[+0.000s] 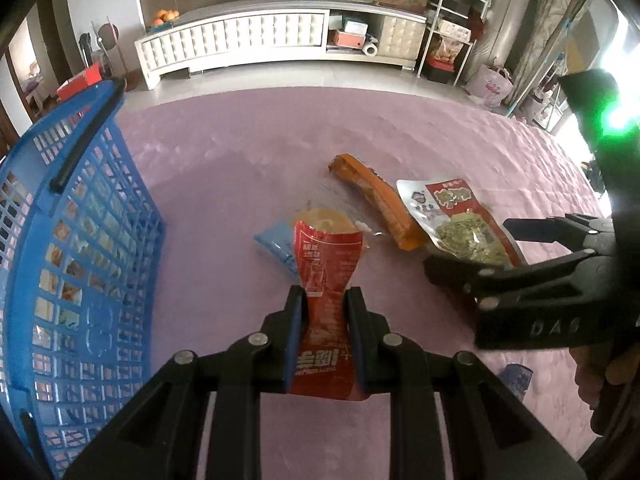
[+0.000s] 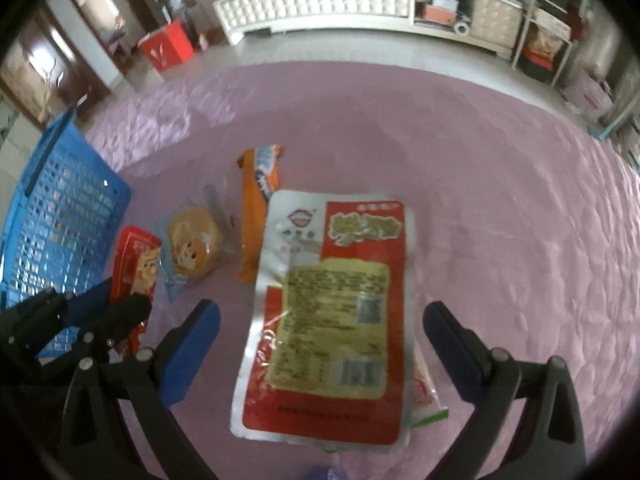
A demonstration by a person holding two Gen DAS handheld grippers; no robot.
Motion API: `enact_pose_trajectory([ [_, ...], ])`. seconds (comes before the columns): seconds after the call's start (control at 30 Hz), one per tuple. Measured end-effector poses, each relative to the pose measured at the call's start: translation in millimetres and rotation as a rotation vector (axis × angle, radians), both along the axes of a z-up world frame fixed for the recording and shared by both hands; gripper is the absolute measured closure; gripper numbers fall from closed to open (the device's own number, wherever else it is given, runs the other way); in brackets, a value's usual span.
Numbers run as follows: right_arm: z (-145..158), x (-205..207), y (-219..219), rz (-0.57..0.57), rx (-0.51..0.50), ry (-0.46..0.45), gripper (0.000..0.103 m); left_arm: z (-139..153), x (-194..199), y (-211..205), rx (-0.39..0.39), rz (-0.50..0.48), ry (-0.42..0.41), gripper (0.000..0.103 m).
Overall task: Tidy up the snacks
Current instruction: 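Grasp and lift the large red-and-white pouch with the right tool while the left tool holds the red pack, then carry the red pack over the basket and open the left tool while the right tool carries the pouch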
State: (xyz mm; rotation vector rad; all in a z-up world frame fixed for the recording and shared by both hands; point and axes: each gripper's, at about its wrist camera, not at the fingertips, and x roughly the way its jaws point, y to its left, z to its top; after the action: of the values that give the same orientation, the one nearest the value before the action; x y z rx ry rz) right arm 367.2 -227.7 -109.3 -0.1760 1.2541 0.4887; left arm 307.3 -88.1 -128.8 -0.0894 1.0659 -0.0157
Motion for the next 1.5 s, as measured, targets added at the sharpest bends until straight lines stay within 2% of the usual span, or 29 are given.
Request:
enact_pose_trajectory([
  [0.07,-1,-1,4,0.016,-0.028,-0.014,0.003,-1,-1,1,-0.005,-0.003,0.002,0.083],
  [0.13,-1,-2,4,0.018,-0.041,-0.028,0.020,0,-3,1,-0.006,-0.012,0.000,0.083],
  [0.23,5,-7,2,0.041,-0.017,-0.037,0.028,1,-4,1,-0.006,-0.020,0.000,0.083],
  [0.37,13,-18,7,0.089,-0.059,-0.109,0.056,3,-10,1,-0.021,-0.024,0.002,0.083],
  [0.4,16,-21,7,0.094,-0.049,-0.113,0.067,4,-12,0,-0.021,-0.028,0.000,0.083],
  [0.53,17,-29,4,0.080,-0.046,-0.106,0.071,12,-23,-2,-0.032,-0.043,-0.017,0.083],
  [0.63,31,-38,2,0.057,-0.022,-0.125,0.071,23,-35,1,-0.046,-0.050,-0.039,0.083],
  [0.97,129,-99,21,0.066,0.026,-0.313,0.071,90,-85,30,-0.098,-0.063,-0.166,0.083],
  [1.07,154,-114,30,0.048,0.057,-0.363,0.071,112,-102,49,-0.145,-0.064,-0.180,0.083],
  [1.3,179,-130,64,0.065,0.137,-0.389,0.071,154,-133,100,-0.108,-0.043,-0.255,0.083],
  [1.5,185,-144,102,0.116,0.179,-0.389,0.071,166,-150,138,-0.083,-0.037,-0.281,0.083],
])
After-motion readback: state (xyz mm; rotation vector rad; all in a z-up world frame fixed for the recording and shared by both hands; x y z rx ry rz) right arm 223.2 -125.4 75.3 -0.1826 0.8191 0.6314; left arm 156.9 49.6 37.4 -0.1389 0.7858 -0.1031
